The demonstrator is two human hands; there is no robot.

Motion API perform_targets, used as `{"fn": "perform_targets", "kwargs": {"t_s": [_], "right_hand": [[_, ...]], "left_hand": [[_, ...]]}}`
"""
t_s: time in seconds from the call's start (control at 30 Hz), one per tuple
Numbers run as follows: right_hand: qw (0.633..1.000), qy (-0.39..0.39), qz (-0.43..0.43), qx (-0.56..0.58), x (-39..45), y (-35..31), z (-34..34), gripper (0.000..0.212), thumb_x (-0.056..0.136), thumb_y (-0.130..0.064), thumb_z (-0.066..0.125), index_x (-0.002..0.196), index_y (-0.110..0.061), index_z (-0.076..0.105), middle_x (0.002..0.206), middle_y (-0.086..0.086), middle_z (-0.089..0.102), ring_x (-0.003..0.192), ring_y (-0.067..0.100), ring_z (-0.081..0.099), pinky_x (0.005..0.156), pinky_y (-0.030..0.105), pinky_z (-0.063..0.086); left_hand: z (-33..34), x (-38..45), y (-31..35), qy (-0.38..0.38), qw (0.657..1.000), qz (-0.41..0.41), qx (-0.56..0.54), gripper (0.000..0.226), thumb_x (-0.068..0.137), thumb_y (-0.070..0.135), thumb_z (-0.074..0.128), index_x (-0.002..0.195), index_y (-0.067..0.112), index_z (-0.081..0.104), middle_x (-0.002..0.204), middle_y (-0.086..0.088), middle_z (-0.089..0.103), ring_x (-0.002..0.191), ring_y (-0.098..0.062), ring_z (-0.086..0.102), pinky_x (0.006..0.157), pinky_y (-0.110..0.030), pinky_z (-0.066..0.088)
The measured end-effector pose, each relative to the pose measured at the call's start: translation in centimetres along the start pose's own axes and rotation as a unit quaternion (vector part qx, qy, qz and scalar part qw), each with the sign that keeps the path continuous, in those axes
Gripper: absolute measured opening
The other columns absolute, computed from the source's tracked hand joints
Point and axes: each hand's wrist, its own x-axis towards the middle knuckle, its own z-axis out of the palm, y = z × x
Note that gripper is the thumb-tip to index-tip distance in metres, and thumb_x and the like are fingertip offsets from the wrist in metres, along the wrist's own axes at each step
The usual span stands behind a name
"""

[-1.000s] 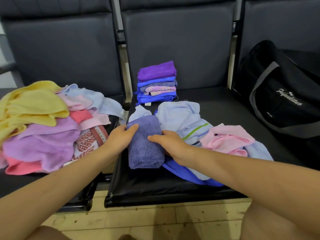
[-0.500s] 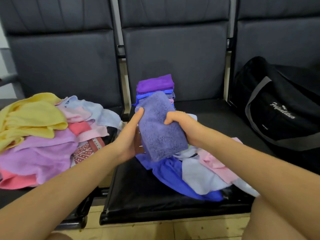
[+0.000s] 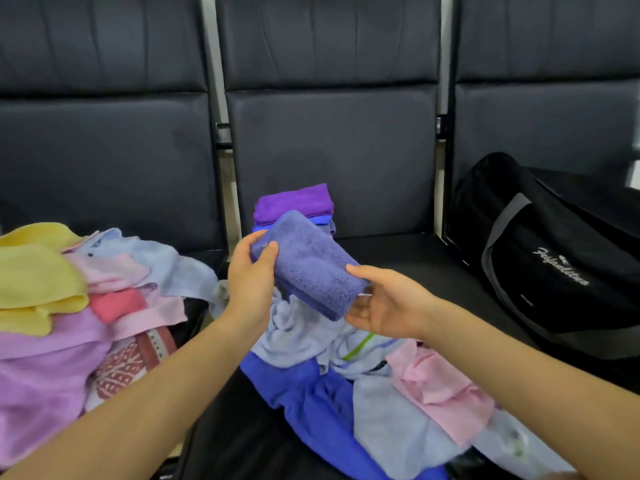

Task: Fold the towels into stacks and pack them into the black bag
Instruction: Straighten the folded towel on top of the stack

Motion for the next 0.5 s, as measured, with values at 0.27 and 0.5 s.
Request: {"fn": "perform_targets", "kwargs": {"t_s": [0.27, 0.5], "right_hand": [[0.982, 0.106, -0.154, 0.010, 6.6, -5.0, 1.3, 0.020, 0.090, -0.007, 0.057, 0.109, -0.001, 0.061, 0.096, 0.016, 0.066, 0.083, 0.028, 0.064, 0.071, 0.034, 0.053], [0.884, 0.254, -0.344, -0.188, 13.5, -12.1, 5.6, 0.044, 0.092, -0.018, 0.059, 0.134, -0.010, 0.047, 0.111, -0.001, 0.048, 0.097, 0.014, 0.047, 0.079, 0.025, 0.037]], "left_hand": [[1.1, 4.0, -0.3, -0.082, 0.987, 0.110, 0.083, 0.052, 0.093, -0.001, 0.049, 0.130, 0.035, 0.048, 0.112, -0.002, 0.058, 0.093, -0.013, 0.060, 0.069, -0.024, 0.057], [2.1, 13.4, 1.6, -0.046, 0.972, 0.168, 0.156, 0.061, 0.092, 0.001, 0.049, 0.146, 0.030, 0.038, 0.107, -0.004, 0.060, 0.084, -0.016, 0.061, 0.057, -0.015, 0.054]]}}
